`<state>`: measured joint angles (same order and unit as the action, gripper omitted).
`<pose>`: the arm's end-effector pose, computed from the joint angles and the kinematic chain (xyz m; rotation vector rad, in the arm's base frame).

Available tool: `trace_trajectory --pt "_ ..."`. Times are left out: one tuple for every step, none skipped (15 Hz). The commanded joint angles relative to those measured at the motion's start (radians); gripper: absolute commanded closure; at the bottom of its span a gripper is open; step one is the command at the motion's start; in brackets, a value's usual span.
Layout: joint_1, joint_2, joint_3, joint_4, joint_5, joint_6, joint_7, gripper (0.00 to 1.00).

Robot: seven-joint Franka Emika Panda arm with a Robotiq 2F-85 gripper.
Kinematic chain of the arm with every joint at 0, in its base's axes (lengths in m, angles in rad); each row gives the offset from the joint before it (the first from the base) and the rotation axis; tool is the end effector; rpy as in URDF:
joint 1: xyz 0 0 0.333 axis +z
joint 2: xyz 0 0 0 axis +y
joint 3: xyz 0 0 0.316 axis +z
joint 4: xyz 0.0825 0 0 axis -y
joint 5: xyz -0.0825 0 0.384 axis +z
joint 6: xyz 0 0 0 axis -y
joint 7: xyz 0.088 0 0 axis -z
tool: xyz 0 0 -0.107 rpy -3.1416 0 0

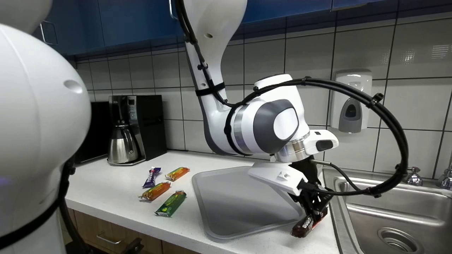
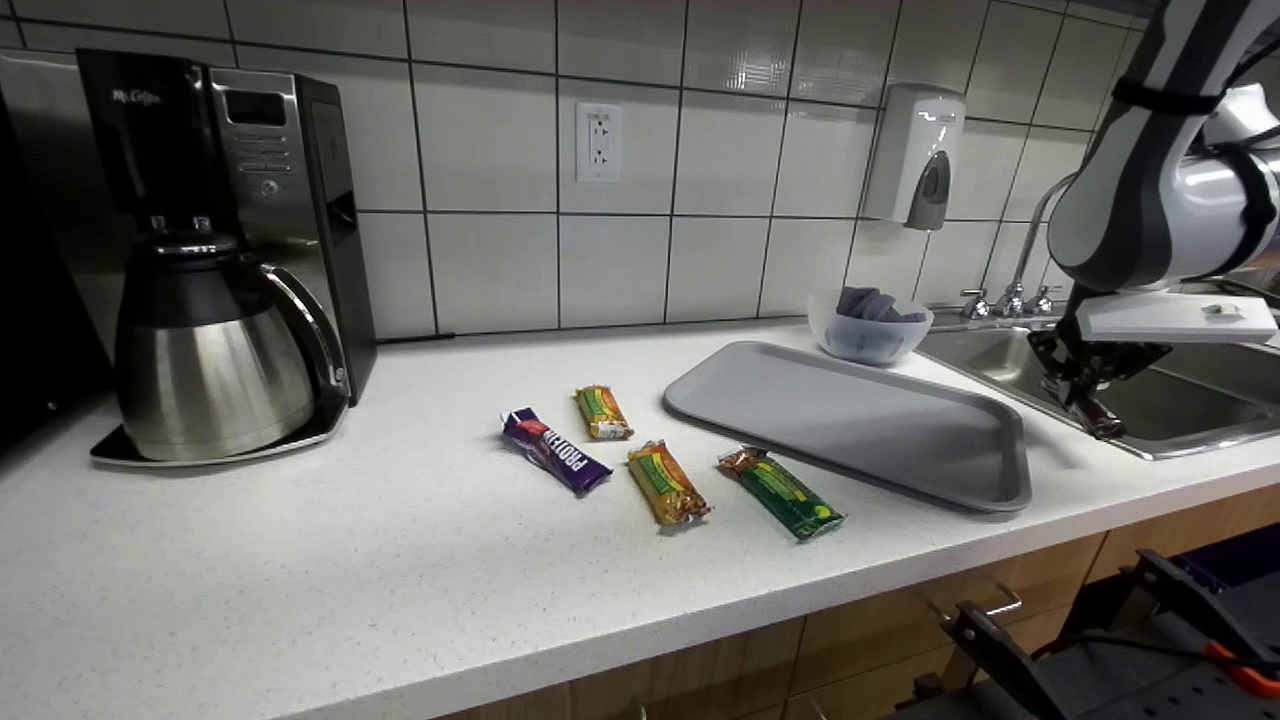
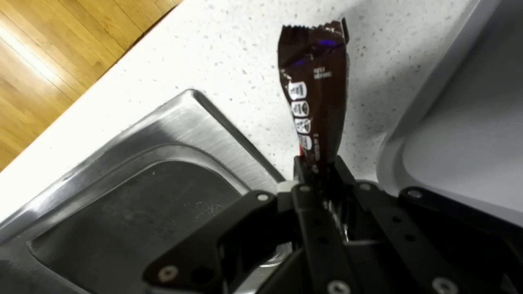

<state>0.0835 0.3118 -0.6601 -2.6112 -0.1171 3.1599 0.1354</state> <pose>0.3823 -0.2540 0.1968 2.7590 -0.7668 0.3453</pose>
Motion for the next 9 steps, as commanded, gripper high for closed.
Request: trace_trajectory --pt "0.020 -0.031 -0.025 -0.046 0.013 0.028 0.029 0.96" --pt "0.018 -0.028 -0.023 -0.050 0.014 0.032 0.036 0.96" --pt "0.016 -0.025 -0.018 -0.053 0.015 0.034 0.043 0.96" --pt "0.015 -0.023 -0.016 -0.056 0.016 0.035 0.048 0.96" --pt "0.012 -0.021 -0.012 -0.060 0.017 0.037 0.053 0.96" --pt "0.010 -0.019 -0.010 -0.062 0.018 0.038 0.059 0.96" --pt "0.009 -0.016 -0.007 -0.065 0.019 0.039 0.064 0.96" --pt "0.006 -0.014 -0.003 -0.067 0.020 0.039 0.069 0.96" --pt "0.003 -0.011 -0.001 -0.069 0.020 0.040 0.074 0.96"
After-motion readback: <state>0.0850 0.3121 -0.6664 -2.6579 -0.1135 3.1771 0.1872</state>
